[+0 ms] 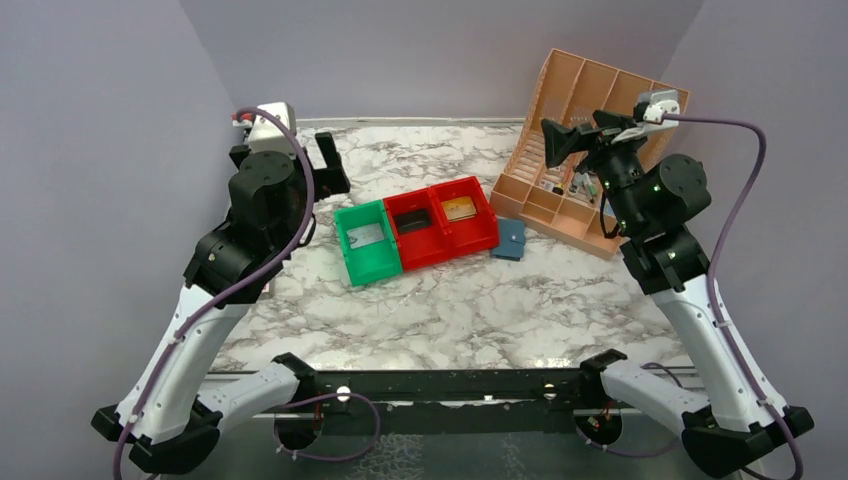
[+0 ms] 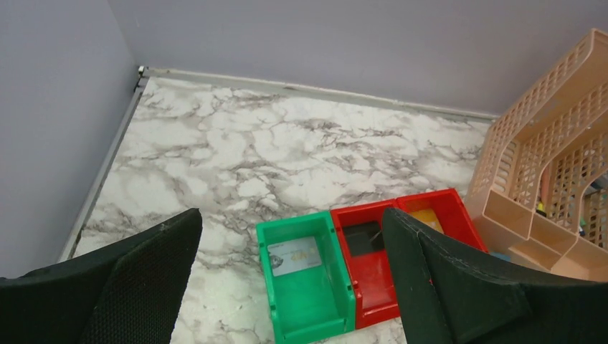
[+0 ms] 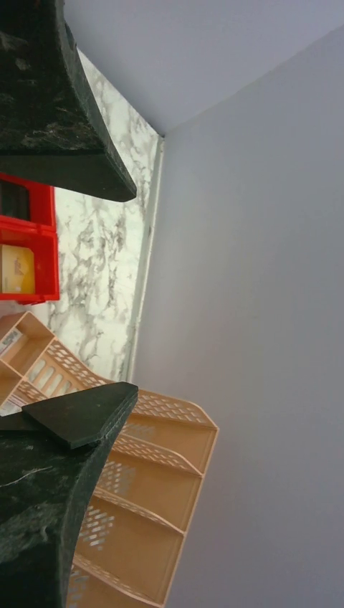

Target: Take the credit cards out of the card holder

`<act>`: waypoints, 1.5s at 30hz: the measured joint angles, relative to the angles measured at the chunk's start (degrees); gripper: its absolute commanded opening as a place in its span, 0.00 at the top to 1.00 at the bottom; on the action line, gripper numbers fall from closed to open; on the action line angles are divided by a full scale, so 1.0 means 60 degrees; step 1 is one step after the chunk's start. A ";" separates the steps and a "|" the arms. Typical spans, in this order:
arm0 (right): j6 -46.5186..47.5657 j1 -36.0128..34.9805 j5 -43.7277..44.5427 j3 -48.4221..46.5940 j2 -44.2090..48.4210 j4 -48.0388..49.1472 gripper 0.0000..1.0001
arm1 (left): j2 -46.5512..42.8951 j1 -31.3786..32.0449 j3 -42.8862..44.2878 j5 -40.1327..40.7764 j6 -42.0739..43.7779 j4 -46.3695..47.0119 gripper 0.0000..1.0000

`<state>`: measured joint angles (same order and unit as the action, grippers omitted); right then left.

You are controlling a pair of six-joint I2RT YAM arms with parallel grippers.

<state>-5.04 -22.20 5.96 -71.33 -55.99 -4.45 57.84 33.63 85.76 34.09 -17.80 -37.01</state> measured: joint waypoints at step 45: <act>-0.4524 0.1268 -0.3486 0.6098 -0.1785 -0.0929 0.01 | 0.1005 0.0499 -0.9103 -0.6277 -0.3067 0.4867 0.03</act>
<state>-32.18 -14.59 -14.96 -34.74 -66.70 -10.02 63.88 36.62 31.14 -3.57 -36.21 -7.81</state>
